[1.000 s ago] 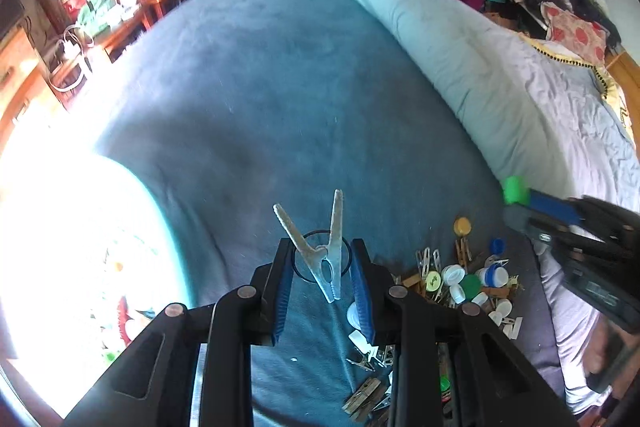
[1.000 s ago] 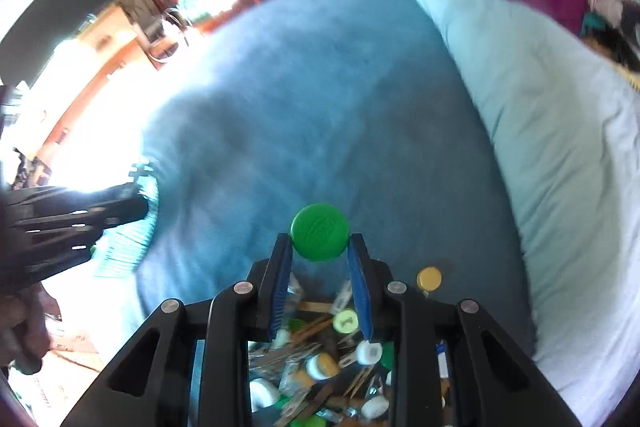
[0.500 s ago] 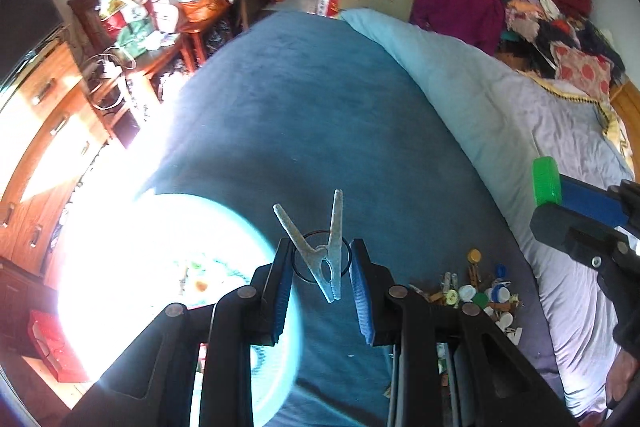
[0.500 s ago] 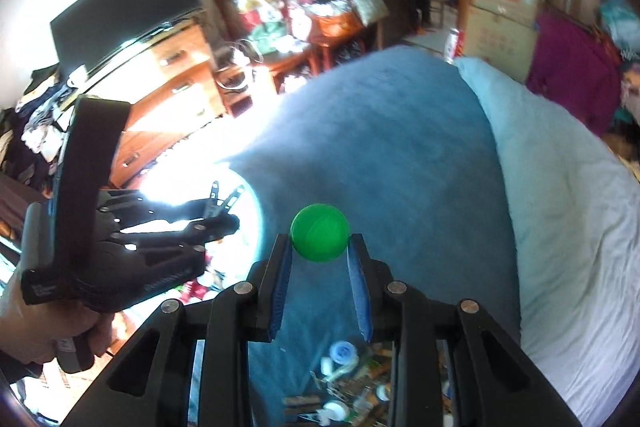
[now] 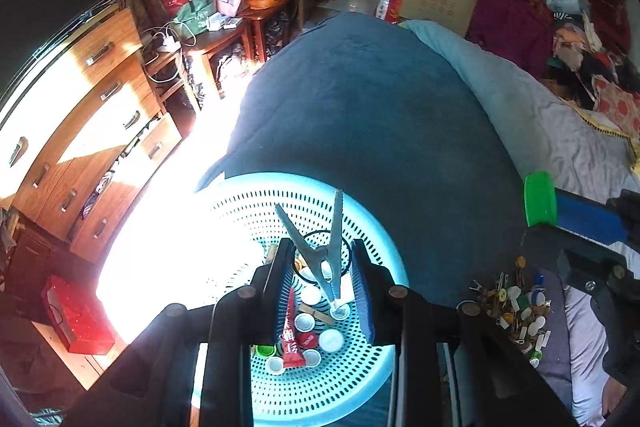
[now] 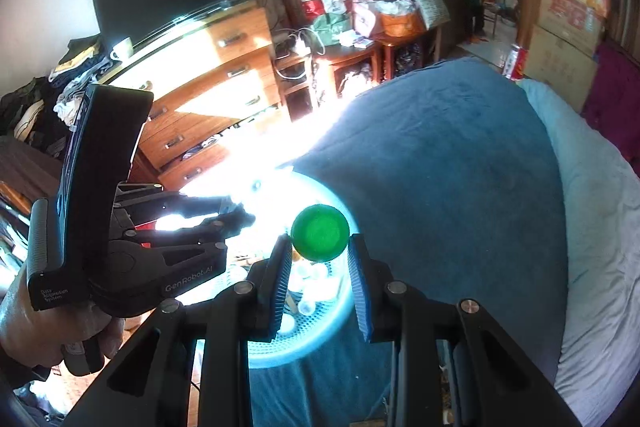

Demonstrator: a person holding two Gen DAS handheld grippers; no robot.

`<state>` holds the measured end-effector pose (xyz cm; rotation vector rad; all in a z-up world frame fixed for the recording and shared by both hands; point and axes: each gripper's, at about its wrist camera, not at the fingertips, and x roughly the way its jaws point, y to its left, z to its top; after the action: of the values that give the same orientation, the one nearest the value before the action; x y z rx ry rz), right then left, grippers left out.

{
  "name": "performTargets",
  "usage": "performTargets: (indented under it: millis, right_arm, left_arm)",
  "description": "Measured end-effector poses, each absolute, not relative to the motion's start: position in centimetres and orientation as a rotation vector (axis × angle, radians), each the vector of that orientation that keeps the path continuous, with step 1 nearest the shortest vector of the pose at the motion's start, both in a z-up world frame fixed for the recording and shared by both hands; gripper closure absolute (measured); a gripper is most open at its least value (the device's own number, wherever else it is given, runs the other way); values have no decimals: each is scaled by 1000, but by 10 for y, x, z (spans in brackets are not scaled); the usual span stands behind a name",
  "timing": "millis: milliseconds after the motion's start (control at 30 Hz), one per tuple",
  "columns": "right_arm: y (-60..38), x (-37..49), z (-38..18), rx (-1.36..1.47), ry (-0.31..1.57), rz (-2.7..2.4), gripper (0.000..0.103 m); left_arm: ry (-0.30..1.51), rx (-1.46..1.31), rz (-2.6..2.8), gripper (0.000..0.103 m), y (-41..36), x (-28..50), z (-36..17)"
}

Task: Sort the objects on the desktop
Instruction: 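Carry clip and green cap to the basket and open both grippers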

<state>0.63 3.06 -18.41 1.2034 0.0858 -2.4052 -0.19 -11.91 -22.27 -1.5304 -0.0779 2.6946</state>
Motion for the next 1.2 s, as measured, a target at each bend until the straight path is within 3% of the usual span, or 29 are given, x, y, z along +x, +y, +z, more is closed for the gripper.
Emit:
performTargets:
  millis: [433, 1000, 1033, 1067, 1100, 1133, 1200]
  right_arm:
    - [-12, -10, -197, 1226, 98, -2360, 76]
    - [-19, -13, -202, 1244, 99, -2355, 76]
    - [-20, -13, -203, 1249, 104, -2348, 74]
    - [-22, -12, -203, 1250, 118, -2351, 73]
    - [-21, -11, -203, 1242, 127, -2363, 61]
    - [-20, -10, -202, 1235, 124, -2367, 43]
    - [-18, -9, -200, 1230, 120, -2374, 41]
  left_arm:
    - [-119, -1561, 2724, 74, -176, -5, -224]
    - [-122, -1580, 2718, 74, -172, -5, -227]
    - [-120, -1582, 2732, 74, -172, -5, -226]
    - [-112, -1594, 2745, 66, -173, -6, -228]
    - [-112, -1605, 2748, 59, -173, -6, -229]
    - [-108, -1610, 2757, 44, -174, -6, -229]
    - [-88, -1605, 2776, 43, -173, -6, -228]
